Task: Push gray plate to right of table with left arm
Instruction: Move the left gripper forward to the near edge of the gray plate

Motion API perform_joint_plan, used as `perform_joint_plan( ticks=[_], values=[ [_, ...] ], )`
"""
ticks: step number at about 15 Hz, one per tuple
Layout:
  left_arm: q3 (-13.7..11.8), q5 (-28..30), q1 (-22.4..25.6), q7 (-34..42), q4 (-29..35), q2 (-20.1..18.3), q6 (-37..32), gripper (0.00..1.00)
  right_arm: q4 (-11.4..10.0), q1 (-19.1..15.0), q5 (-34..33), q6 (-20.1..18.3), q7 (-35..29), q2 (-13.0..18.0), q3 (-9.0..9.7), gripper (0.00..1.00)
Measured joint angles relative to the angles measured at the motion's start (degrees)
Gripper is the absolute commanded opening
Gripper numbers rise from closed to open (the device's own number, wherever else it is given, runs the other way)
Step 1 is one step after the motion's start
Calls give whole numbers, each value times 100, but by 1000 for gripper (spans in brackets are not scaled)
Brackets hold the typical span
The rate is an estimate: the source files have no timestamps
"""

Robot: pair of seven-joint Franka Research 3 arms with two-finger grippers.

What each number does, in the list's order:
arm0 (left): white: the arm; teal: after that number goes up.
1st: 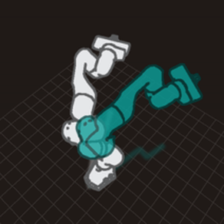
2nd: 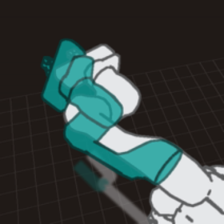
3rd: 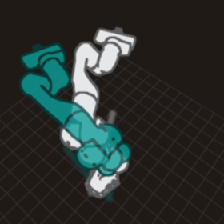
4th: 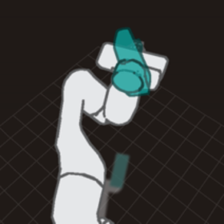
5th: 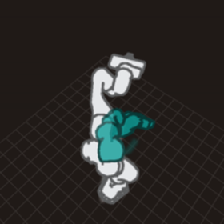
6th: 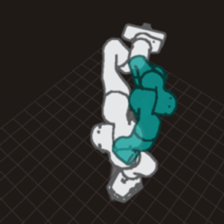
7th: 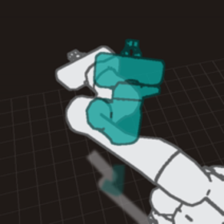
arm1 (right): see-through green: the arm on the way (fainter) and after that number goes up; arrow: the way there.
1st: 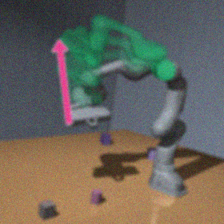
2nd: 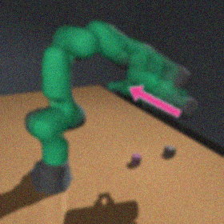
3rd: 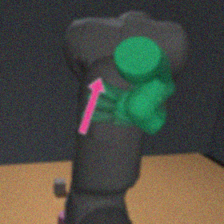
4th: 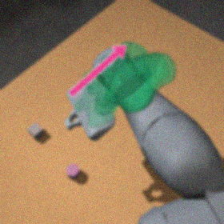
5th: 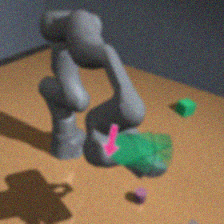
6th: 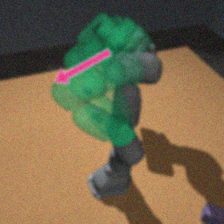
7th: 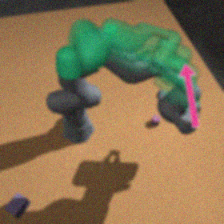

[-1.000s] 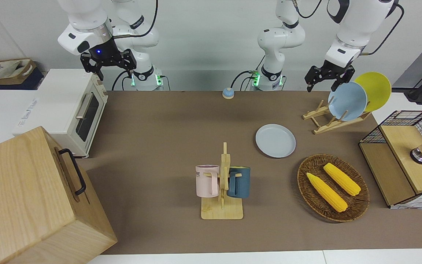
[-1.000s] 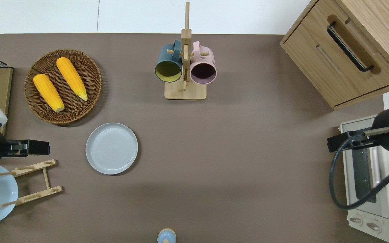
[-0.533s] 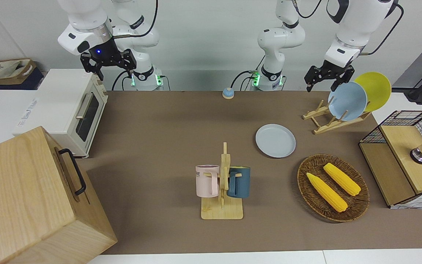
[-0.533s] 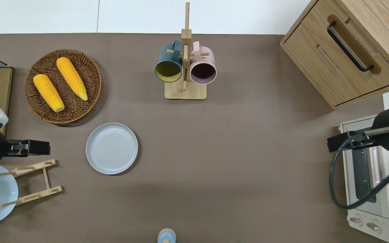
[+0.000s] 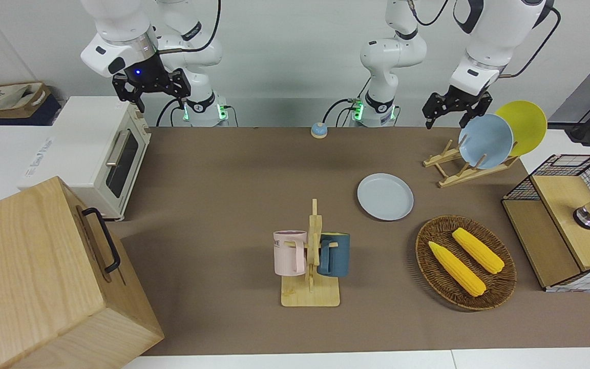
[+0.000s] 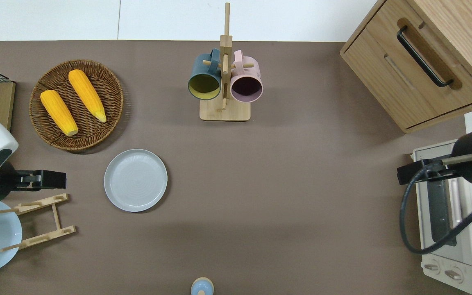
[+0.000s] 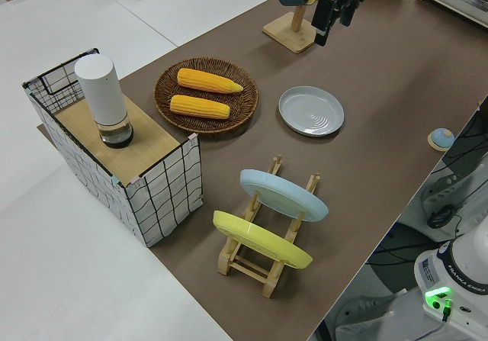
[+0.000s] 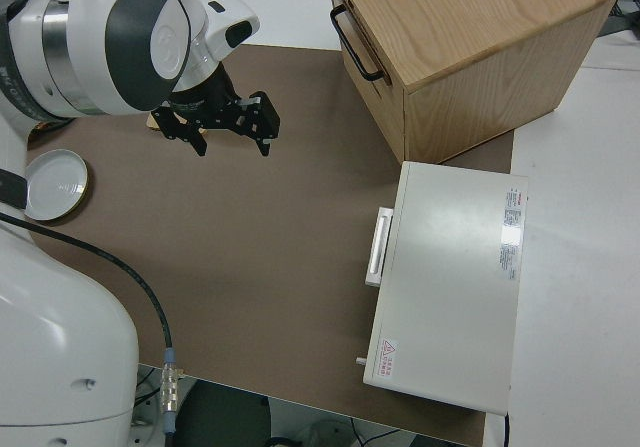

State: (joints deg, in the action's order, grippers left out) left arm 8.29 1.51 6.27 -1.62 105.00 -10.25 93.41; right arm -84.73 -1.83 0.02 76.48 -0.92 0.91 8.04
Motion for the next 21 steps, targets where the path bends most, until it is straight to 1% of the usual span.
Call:
perform_joint_plan(
  ticks=[6,9,12,16,17,21],
  values=[
    [19,12,0,-29,144,70,34,991,0,0,0,0,0,0,0,983],
    [23,91,-1,-34,329,81,284,991,0,0,0,0,0,0,0,983],
    [25,104,-1,-40,680,113,706,991,0,0,0,0,0,0,0,983],
    [63,105,-1,-51,1282,158,1457,993,0,0,0,0,0,0,0,983],
    [64,105,-1,-52,1427,196,1693,993,0,0,0,0,0,0,0,983],
    [64,106,-1,-60,1674,439,2209,993,0,0,0,0,0,0,0,983]
  ],
)
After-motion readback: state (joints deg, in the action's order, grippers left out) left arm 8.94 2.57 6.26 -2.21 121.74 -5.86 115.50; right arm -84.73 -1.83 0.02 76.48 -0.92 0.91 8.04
